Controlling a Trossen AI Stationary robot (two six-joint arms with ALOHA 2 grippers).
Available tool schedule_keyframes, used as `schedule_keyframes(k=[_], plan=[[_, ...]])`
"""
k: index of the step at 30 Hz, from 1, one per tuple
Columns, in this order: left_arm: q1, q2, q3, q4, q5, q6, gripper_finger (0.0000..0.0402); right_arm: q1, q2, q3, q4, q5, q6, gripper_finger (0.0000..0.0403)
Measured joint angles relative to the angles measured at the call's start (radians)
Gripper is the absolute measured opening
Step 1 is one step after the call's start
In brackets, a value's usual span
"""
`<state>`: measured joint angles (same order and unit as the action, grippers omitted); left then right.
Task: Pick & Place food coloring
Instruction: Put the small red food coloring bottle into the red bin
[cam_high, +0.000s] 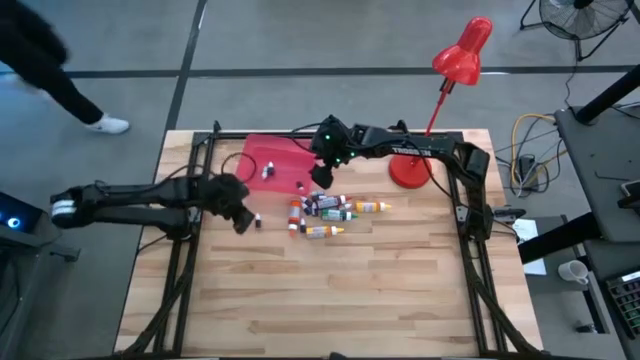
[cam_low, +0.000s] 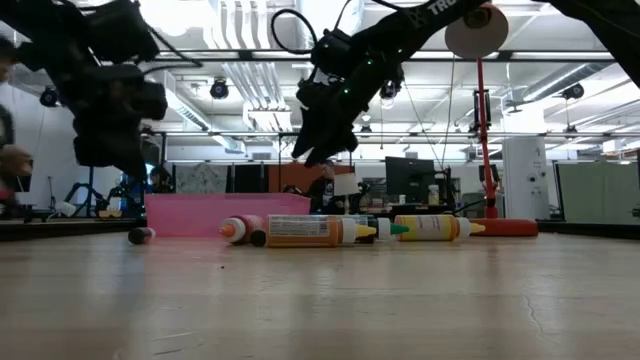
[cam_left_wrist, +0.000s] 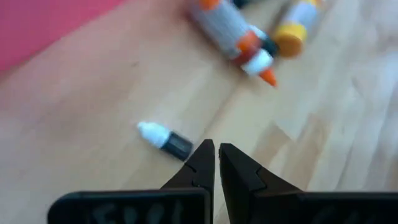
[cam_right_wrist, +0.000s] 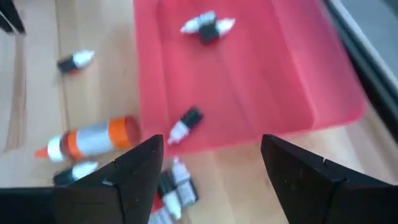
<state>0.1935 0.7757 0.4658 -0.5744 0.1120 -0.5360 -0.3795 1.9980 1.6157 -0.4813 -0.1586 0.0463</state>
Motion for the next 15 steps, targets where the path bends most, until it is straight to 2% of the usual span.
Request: schedule_keyframes(k=[4,7,10,15], plan=[[-0.172,0.000,0.030,0.001,-0.142,0.137,0.0000,0.002,0.000,0.000,-0.026,-0.031,-0.039,0.0254],[-0.255,0.000,0.036,-0.001,-0.253,0.225,0.0000,0.004,0.000,0.000,-0.046,-0.039,-0.052,0.0248],[-0.276,0.009,0.036,-0.002,-0.287,0.232,0.0000,0.002,0.000,0.000,-0.074,-0.086,-0.058,0.0239],[-0.266,0.023,0.036,-0.004,-0.299,0.197,0.0000,0.002,-0.004,0.000,-0.112,-0.087,-0.084,0.0228]])
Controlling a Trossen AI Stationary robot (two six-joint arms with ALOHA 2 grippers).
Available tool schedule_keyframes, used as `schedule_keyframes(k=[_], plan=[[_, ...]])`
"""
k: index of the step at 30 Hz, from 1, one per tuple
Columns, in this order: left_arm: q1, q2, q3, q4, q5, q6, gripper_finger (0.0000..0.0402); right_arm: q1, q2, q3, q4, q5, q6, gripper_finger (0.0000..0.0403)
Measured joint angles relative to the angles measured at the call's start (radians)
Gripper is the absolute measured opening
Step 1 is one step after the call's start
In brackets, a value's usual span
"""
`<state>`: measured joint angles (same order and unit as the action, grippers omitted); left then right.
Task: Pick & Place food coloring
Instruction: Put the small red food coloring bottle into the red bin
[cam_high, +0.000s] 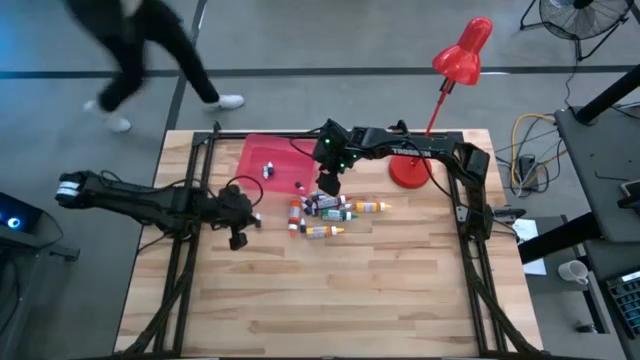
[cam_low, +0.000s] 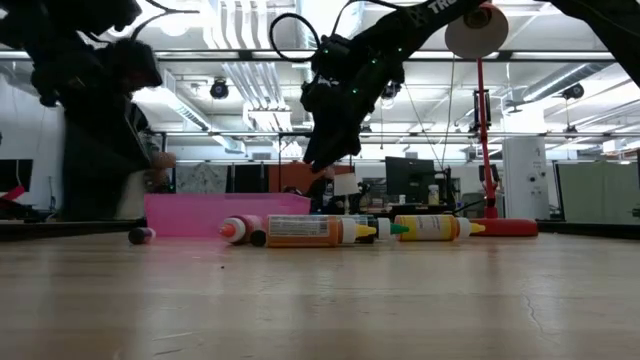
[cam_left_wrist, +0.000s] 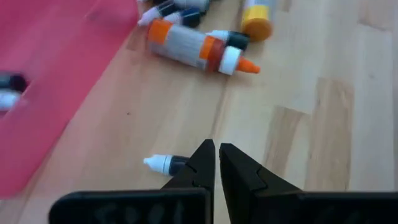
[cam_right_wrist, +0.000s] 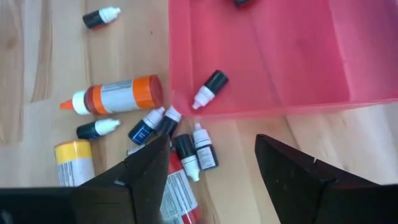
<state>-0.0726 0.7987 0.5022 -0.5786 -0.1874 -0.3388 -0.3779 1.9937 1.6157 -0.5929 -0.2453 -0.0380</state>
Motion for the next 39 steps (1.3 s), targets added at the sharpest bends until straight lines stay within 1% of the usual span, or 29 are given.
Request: schedule_keyframes(k=[1,4,5,9,11,12,15,16,19,23,28,35,37,39], plan=[[0.012,0.008,0.000,-0.013,-0.016,-0.061,0.0000,0.000,-0.003,0.000,0.001,0.001,0.000,0.0227],[0.065,0.051,-0.001,-0.087,-0.079,-0.324,0.0007,-0.001,-0.015,0.000,0.004,0.009,0.006,0.0226],[0.075,0.066,-0.001,-0.108,-0.087,-0.376,0.0013,-0.001,-0.019,0.000,0.004,0.010,0.008,0.0226],[0.080,0.120,0.007,-0.110,-0.077,-0.535,0.0064,-0.002,-0.025,0.000,0.006,0.014,0.009,0.0226],[0.079,0.149,0.025,-0.108,-0.043,-0.642,0.0095,-0.006,-0.025,0.000,0.005,0.022,0.009,0.0226],[0.079,0.162,0.034,-0.104,-0.032,-0.707,0.0109,-0.007,-0.025,0.000,0.005,0.036,0.016,0.0226],[0.079,0.201,0.056,-0.111,-0.031,-0.990,0.0148,-0.010,-0.025,0.000,0.005,0.077,0.033,0.0226],[0.078,0.215,0.059,-0.110,-0.031,-1.040,0.0158,-0.010,-0.025,0.000,0.005,0.087,0.036,0.0226],[0.079,0.266,0.062,-0.113,-0.058,-1.087,0.0180,-0.012,-0.025,0.000,0.004,0.093,0.035,0.0226],[0.079,0.351,0.061,-0.094,-0.067,-1.186,0.0192,-0.015,-0.026,0.000,-0.007,0.092,0.023,0.0226],[0.079,0.459,0.079,-0.014,-0.068,-1.179,0.0193,-0.019,-0.026,0.000,-0.024,0.091,-0.011,0.0226],[0.081,0.587,0.108,-0.016,-0.092,-1.152,0.0192,-0.024,-0.026,0.000,-0.033,0.091,-0.026,0.0226],[0.081,0.604,0.110,-0.019,-0.093,-1.151,0.0185,-0.025,-0.026,0.000,-0.033,0.091,-0.026,0.0226],[0.081,0.612,0.109,-0.022,-0.092,-1.151,0.0168,-0.026,-0.026,0.000,-0.033,0.091,-0.026,0.0226]])
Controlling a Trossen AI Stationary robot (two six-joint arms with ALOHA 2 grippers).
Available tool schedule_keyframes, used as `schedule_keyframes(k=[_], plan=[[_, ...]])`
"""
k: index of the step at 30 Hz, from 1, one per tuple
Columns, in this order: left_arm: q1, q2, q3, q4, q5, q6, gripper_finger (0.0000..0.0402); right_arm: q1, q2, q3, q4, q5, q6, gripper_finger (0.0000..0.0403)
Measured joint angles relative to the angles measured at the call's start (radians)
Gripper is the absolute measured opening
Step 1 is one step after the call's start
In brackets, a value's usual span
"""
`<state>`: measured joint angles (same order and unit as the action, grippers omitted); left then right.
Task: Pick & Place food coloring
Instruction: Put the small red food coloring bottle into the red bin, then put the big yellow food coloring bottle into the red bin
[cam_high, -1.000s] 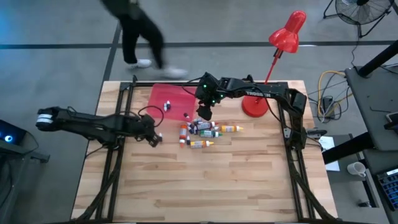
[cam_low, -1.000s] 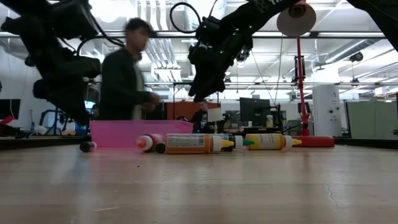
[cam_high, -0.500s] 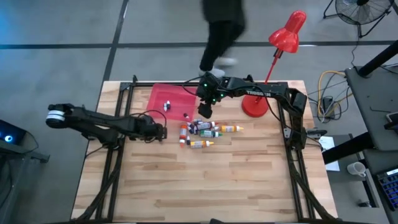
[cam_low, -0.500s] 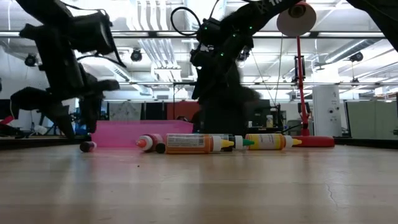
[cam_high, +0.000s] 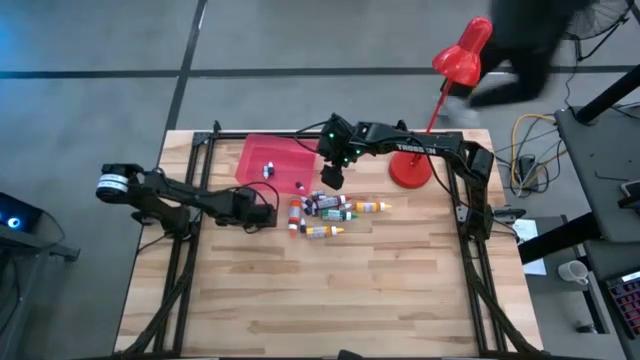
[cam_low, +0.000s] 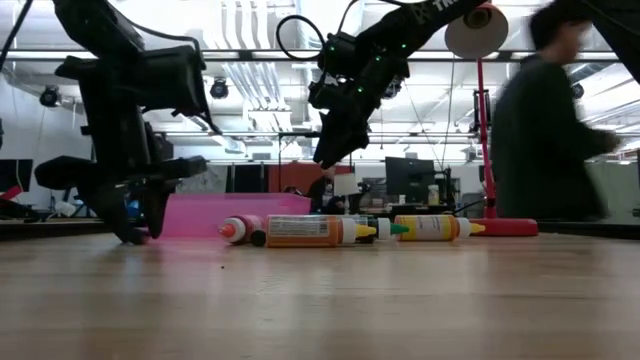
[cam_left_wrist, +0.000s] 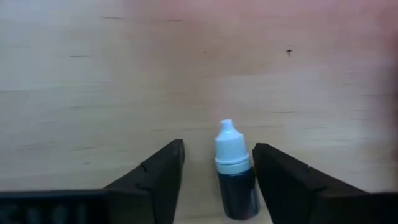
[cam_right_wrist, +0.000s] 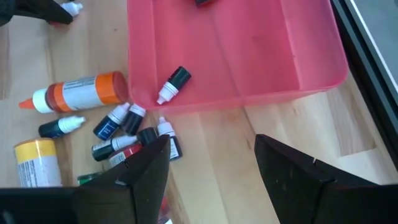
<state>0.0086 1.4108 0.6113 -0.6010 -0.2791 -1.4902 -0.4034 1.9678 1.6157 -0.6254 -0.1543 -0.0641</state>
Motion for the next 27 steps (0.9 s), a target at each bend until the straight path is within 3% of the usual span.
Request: schedule_keyframes(k=[10,13,16,22,27], plan=[[0.016,-0.038,-0.002,-0.002,0.009,0.095,0.0030,0.000,0.000,-0.004,0.006,0.000,0.004,0.0226],[0.018,-0.085,0.024,0.004,0.006,0.111,0.0029,0.000,0.000,-0.008,0.005,0.000,0.007,0.0226],[0.023,-0.160,0.096,0.005,-0.064,0.174,0.0022,0.000,0.000,-0.011,0.005,0.000,0.009,0.0226],[0.092,-0.242,0.252,0.013,-0.393,0.446,0.0059,0.001,0.000,-0.015,-0.001,0.000,0.036,0.0226],[0.243,-0.204,0.350,0.026,-0.420,0.588,0.0100,0.001,0.000,-0.017,-0.004,0.000,0.038,0.0226]])
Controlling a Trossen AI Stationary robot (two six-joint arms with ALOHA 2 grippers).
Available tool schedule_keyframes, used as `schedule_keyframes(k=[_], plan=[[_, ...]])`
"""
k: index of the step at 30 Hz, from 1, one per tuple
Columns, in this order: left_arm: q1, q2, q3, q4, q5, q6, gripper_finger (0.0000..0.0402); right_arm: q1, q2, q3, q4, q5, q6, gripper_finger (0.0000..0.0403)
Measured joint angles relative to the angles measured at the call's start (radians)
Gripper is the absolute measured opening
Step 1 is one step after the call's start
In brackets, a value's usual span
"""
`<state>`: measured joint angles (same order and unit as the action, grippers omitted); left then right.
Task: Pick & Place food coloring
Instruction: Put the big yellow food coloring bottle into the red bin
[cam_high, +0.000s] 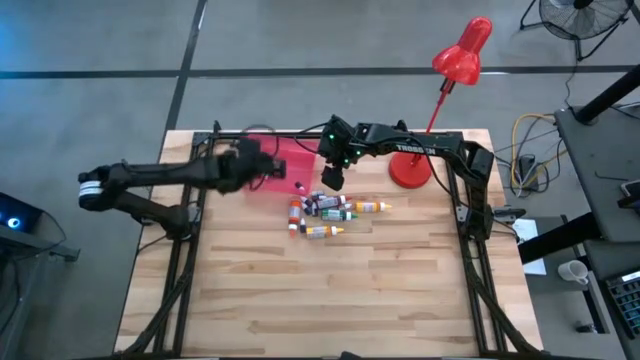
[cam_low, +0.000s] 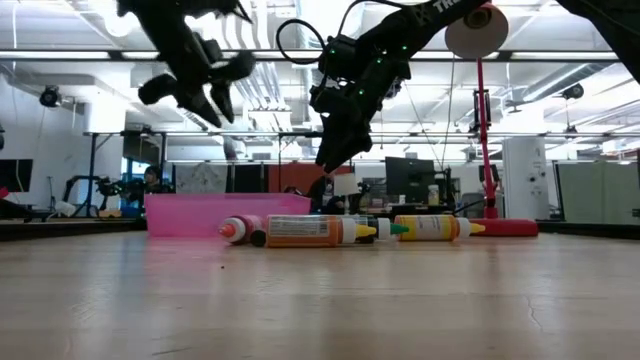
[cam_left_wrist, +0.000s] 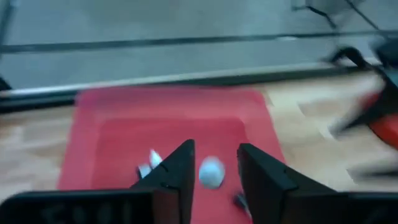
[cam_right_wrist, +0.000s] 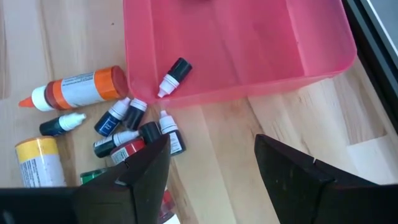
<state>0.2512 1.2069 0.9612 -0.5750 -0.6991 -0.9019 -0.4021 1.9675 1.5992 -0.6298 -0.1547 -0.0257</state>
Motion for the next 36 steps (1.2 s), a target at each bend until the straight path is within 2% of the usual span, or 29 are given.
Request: schedule_keyframes(k=[4,6,9,14,17,21,26,31,36], plan=[[0.071,0.040,0.039,-0.012,0.000,0.062,0.0123,0.000,0.000,-0.001,-0.009,-0.001,0.005,0.0226],[0.070,0.040,0.060,-0.046,0.040,0.065,0.0128,0.000,0.000,-0.001,-0.023,-0.003,0.011,0.0226],[0.043,0.017,0.075,-0.050,0.159,0.113,0.0129,0.002,0.000,-0.001,-0.049,-0.017,-0.013,0.0226],[-0.050,0.005,0.035,-0.050,0.448,0.397,0.0130,0.012,0.000,-0.015,-0.074,-0.188,-0.163,0.0226],[-0.113,0.006,-0.017,-0.058,0.535,0.511,0.0130,0.016,0.000,-0.028,-0.100,-0.205,-0.207,0.0226],[-0.183,0.006,-0.073,-0.064,0.535,0.478,0.0131,0.021,-0.031,-0.041,-0.170,-0.181,-0.207,0.0226],[-0.207,0.006,-0.123,-0.063,0.521,0.384,0.0131,0.045,-0.173,-0.135,-0.240,-0.089,-0.213,0.0226],[-0.207,0.005,-0.148,-0.061,0.499,0.368,0.0131,0.040,-0.376,-0.371,-0.265,-0.073,-0.159,0.0226],[-0.207,0.005,-0.150,-0.055,0.405,0.382,0.0131,0.044,-0.552,-0.646,-0.195,-0.074,-0.114,0.0226]])
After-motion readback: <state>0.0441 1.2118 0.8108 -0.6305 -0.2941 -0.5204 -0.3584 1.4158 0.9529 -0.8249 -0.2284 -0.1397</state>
